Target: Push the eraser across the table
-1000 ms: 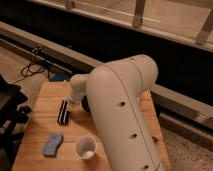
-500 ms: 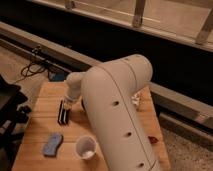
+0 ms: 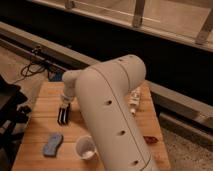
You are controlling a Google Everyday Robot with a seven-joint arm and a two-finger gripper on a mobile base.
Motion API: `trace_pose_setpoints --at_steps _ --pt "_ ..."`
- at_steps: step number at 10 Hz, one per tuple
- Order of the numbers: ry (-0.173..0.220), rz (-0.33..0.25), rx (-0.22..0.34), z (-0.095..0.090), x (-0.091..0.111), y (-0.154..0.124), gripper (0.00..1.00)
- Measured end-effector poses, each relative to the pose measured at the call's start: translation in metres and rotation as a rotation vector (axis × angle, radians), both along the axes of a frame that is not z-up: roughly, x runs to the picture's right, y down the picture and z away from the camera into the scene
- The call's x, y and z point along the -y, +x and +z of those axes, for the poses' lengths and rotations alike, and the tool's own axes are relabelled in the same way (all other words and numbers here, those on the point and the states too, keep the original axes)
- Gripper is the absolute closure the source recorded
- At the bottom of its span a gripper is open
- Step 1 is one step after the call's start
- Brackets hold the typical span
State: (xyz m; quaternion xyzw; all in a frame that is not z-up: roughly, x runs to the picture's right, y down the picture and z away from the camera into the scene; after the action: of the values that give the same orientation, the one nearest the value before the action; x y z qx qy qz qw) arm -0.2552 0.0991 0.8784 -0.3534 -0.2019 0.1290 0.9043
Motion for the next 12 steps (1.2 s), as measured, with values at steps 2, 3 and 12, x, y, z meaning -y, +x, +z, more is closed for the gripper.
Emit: trace_pose_setpoints --at_steps 2,3,12 --pt "0.027 -0.012 -0.009 -0.012 0.014 0.002 1.00" --pt "0.034 -0.018 -0.020 -0.024 0.025 0.005 1.00" --pt "-0.046 -0.004 -0.097 -0.007 -0.001 0.040 1.00"
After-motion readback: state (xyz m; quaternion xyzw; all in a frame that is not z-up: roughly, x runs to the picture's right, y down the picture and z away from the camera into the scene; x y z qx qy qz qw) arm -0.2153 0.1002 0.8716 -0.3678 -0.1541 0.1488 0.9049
